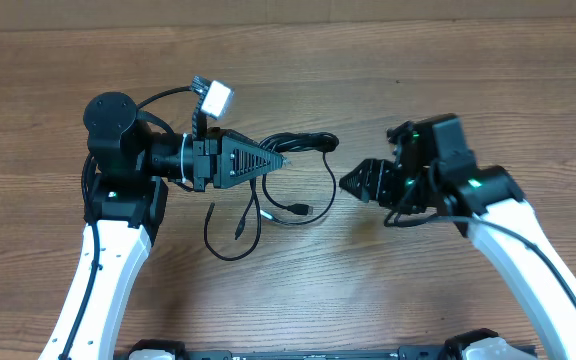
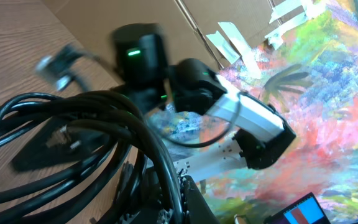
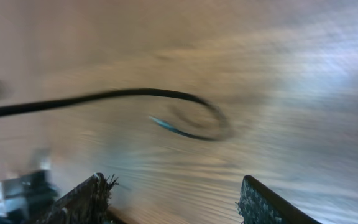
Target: Untangle cables
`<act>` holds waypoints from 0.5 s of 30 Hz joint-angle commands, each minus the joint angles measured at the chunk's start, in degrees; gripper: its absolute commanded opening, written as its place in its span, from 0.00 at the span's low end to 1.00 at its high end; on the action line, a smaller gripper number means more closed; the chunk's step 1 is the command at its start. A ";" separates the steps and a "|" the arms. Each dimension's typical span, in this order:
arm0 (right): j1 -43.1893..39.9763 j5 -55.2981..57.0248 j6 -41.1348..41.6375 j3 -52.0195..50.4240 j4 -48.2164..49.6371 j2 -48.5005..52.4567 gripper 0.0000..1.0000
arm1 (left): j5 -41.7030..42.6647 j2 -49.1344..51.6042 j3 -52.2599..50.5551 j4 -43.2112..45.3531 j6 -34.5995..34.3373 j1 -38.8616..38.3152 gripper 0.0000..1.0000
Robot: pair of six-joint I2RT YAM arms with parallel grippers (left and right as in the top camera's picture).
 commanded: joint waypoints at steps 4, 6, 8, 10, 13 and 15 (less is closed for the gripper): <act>-1.16 -6.64 16.48 0.31 5.29 -8.81 0.57 | 1.03 -1.31 0.57 0.02 3.28 -0.15 0.04; -0.83 -6.64 22.60 0.31 5.44 -9.60 0.52 | 1.03 -1.31 0.57 0.02 4.09 -0.17 0.04; -0.20 -7.96 25.99 0.31 5.68 -9.57 0.50 | 1.03 -1.31 0.57 0.00 4.09 -0.17 0.04; 0.52 -9.38 26.58 0.31 6.25 -9.31 0.48 | 1.05 -1.31 0.57 -0.22 4.09 -0.28 0.04; 0.98 -9.62 26.53 0.31 7.39 -9.33 0.47 | 1.05 -1.31 0.57 -0.90 4.70 -0.81 0.04; 0.98 -9.66 27.06 0.31 8.44 -9.33 0.49 | 1.05 -1.31 0.55 -1.95 5.46 -1.40 0.04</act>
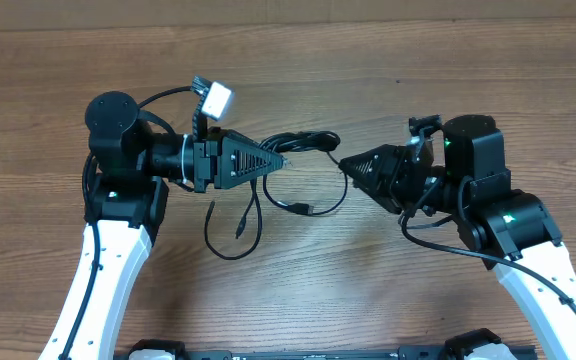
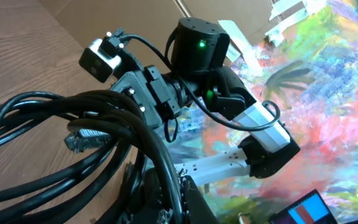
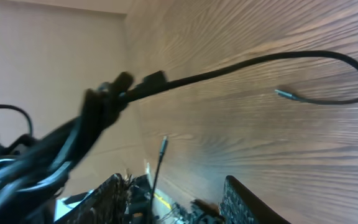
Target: Untangle cables
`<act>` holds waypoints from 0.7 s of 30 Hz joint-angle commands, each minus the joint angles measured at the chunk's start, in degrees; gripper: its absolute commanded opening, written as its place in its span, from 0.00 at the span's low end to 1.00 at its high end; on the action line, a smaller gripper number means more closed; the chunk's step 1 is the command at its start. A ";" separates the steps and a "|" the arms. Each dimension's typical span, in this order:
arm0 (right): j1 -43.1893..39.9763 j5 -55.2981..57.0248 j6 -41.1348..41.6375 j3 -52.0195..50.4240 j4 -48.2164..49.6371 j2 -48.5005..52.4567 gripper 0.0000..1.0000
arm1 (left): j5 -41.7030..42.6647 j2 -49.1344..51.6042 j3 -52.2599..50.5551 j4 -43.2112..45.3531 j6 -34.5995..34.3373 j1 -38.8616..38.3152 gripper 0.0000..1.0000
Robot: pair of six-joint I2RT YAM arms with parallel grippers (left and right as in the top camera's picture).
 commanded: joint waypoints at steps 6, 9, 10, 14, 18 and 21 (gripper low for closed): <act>0.15 -5.42 5.35 0.31 4.92 -0.55 0.55 | 1.07 -1.31 0.55 -6.05 7.54 -1.95 0.04; 0.15 -6.16 5.33 0.31 4.79 -0.55 0.55 | 1.07 -1.31 0.55 -8.22 10.10 -1.95 0.04; 0.15 -6.16 5.33 0.31 4.72 -0.55 0.55 | 1.07 -1.29 0.55 -8.31 10.27 -1.95 0.04; 0.09 -6.51 5.31 0.31 4.74 -0.55 0.56 | 1.07 -1.31 0.55 -8.31 10.27 -1.95 0.04; 0.00 -5.22 5.31 0.31 4.90 -0.52 0.56 | 1.07 -1.31 0.55 -8.31 10.27 -1.95 0.04; 0.00 -5.22 5.38 0.31 5.42 -0.52 0.56 | 1.07 -1.31 0.55 -8.31 10.27 -1.95 0.04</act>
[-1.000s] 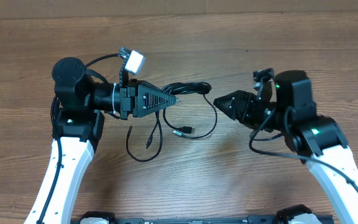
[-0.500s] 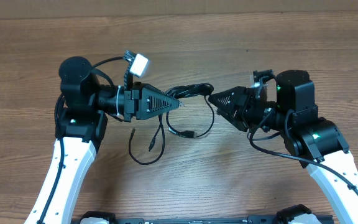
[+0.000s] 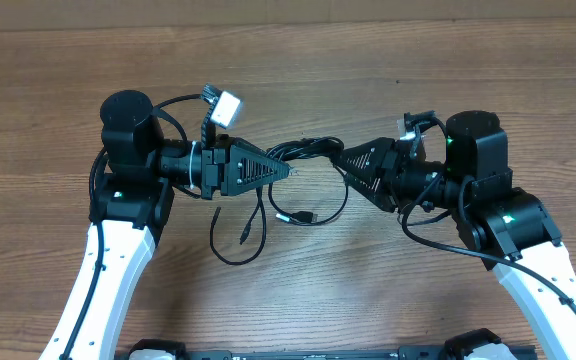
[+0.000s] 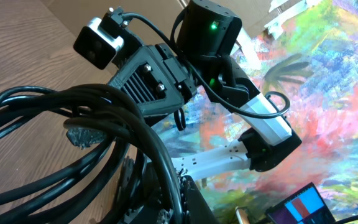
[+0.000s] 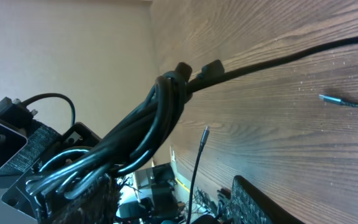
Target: Untangle cables
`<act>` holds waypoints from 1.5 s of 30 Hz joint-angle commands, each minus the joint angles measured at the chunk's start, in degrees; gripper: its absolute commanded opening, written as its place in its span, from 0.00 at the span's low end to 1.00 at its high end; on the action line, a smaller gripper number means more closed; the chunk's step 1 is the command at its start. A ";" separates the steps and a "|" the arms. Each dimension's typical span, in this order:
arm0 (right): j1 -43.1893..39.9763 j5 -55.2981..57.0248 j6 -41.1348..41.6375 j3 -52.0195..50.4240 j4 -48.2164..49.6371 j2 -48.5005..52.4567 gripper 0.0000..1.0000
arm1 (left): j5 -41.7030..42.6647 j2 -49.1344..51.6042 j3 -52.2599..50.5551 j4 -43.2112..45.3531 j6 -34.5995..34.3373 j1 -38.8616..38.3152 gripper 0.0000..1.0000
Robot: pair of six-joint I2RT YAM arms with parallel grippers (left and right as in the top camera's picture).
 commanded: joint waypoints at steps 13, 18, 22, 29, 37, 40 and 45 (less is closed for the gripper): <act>1.09 1.51 7.74 0.31 6.93 0.31 0.56 | 1.07 -1.31 0.57 0.13 2.21 -3.19 0.04; 1.42 1.79 7.76 0.31 6.95 2.95 0.56 | 1.09 -1.31 0.55 0.11 2.56 -3.80 0.04; 0.09 1.84 7.76 0.31 7.65 4.11 0.56 | 1.11 -1.31 0.55 0.09 2.23 -3.80 0.04; -4.02 -2.64 7.72 0.31 11.54 4.09 0.55 | 1.09 -1.31 0.57 0.11 2.69 -3.80 0.04; -0.66 -3.32 6.64 0.31 12.26 4.11 0.57 | 1.05 -1.31 0.57 0.11 5.40 -3.80 0.04; 1.29 -3.28 8.07 0.31 12.26 4.11 0.70 | 1.07 -1.31 0.55 0.11 5.90 -3.91 0.04; 1.64 -3.02 10.16 0.31 13.84 4.11 0.46 | 1.07 -1.31 0.55 0.11 9.51 -6.08 0.04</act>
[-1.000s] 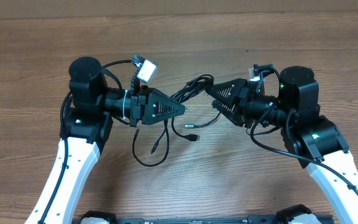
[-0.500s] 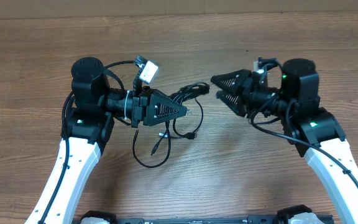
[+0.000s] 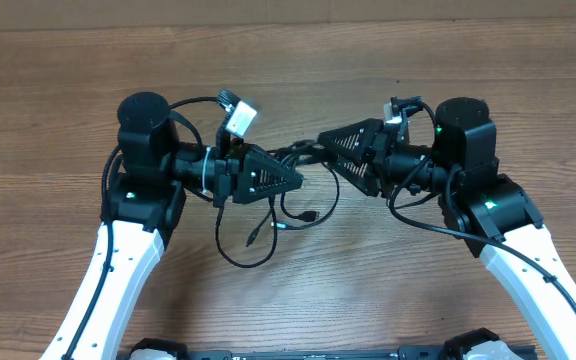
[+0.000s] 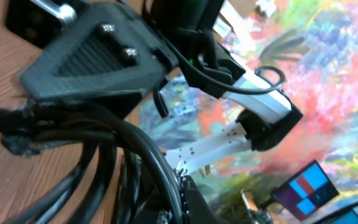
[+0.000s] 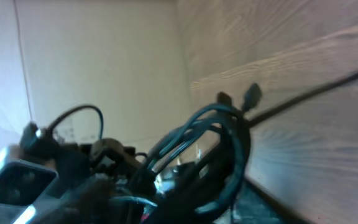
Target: Untangle cables
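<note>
A tangle of black cables hangs between the two arms over the middle of the table. My left gripper is shut on the bundle, which runs through its jaws. My right gripper faces it from the right, nose to nose. Its fingers stand apart with the blurred cable loops between them, around. Loose ends droop onto the wood: a thin loop and a small plug.
The wooden table stretches bare behind and in front of the arms. The right gripper's black body fills the left wrist view. A cardboard wall stands behind the cables in the right wrist view.
Both grippers moved toward each other; the left carried the bundle right, and the right came left. The bundle that was in front of the right fingers now sits between them.
The left gripper held the bundle at the centre left throughout. The right gripper was low over the wood to the right, then turned toward the bundle, then stood close to it, and now reaches around it.
</note>
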`<act>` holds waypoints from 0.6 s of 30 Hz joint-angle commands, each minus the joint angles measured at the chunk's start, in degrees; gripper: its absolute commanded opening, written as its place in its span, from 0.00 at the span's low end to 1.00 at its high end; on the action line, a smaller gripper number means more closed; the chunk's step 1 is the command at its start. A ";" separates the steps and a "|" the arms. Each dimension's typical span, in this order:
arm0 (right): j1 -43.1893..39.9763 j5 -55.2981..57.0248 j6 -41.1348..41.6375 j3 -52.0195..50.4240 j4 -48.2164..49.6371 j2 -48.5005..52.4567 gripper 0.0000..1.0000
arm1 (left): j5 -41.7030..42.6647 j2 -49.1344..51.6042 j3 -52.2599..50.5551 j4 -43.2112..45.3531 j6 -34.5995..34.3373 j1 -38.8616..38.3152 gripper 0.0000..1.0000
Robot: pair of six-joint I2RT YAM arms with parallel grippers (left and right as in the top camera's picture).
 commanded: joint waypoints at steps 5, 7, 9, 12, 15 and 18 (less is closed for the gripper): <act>0.17 -0.42 1.33 0.31 0.87 -0.31 0.04 | 1.05 -1.31 0.57 0.28 6.54 -3.78 0.04; 0.17 -0.37 -0.04 0.31 0.90 -0.31 0.04 | 1.05 -1.31 0.55 0.28 6.71 -4.02 0.04; 0.15 -0.15 -4.35 0.31 0.90 -0.31 0.04 | 1.05 -1.31 0.55 0.28 6.71 -4.00 0.09; -0.24 0.07 -13.05 0.31 0.83 -0.31 0.04 | 1.07 -1.29 0.55 0.22 6.71 -4.00 0.20; -0.63 -0.55 -20.79 0.31 0.00 -0.33 0.04 | 1.07 -1.29 0.55 0.22 6.71 -3.96 0.09; -1.14 -1.01 -26.71 0.31 -2.27 -0.33 0.04 | 1.07 -1.29 0.55 0.22 6.69 -3.72 0.04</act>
